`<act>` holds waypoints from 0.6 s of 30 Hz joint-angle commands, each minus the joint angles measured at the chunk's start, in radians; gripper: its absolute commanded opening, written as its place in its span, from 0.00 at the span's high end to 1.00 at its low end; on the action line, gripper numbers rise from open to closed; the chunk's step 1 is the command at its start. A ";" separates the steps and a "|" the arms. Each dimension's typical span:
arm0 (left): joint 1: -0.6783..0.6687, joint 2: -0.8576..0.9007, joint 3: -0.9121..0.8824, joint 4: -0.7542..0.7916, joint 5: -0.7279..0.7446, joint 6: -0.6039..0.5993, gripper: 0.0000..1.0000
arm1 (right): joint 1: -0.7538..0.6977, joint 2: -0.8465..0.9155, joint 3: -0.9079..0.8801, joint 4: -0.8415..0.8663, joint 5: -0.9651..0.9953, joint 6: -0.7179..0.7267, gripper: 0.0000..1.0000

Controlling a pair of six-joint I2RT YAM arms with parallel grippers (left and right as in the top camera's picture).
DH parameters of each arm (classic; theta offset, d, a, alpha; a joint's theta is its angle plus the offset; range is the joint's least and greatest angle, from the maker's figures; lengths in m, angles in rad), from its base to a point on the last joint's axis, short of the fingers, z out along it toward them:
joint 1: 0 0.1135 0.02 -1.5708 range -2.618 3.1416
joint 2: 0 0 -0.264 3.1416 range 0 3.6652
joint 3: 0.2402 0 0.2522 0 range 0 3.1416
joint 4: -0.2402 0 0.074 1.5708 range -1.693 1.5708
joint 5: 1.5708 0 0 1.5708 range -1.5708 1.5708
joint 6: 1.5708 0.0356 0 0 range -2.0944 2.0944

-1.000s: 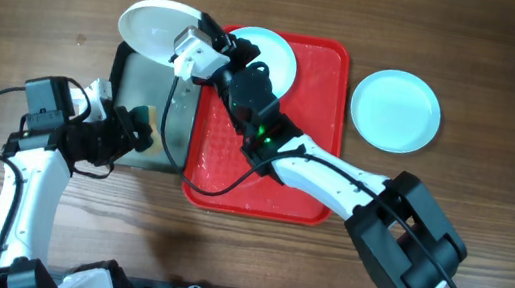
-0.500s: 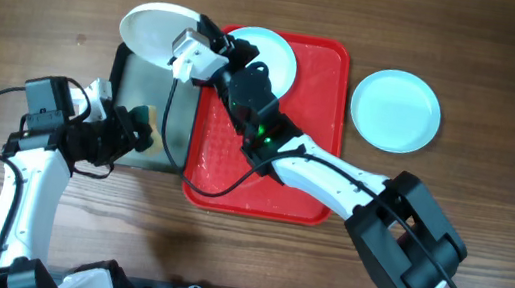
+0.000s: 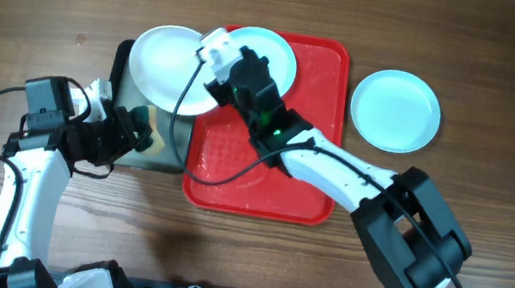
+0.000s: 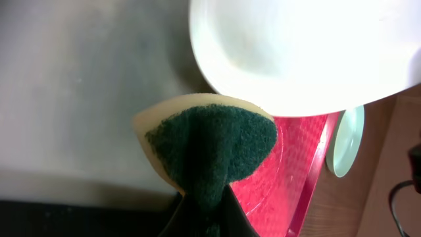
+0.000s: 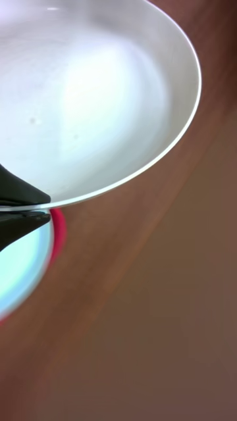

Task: Clean dirty plates on tray and stack at the side

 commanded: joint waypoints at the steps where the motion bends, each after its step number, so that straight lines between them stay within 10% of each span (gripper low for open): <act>1: 0.005 -0.016 0.000 0.002 0.008 0.024 0.96 | -0.015 -0.016 0.012 -0.020 -0.036 0.259 0.96; 18: 0.005 -0.016 0.000 0.005 0.008 0.024 0.96 | -0.070 -0.116 0.012 -0.296 -0.281 0.407 0.96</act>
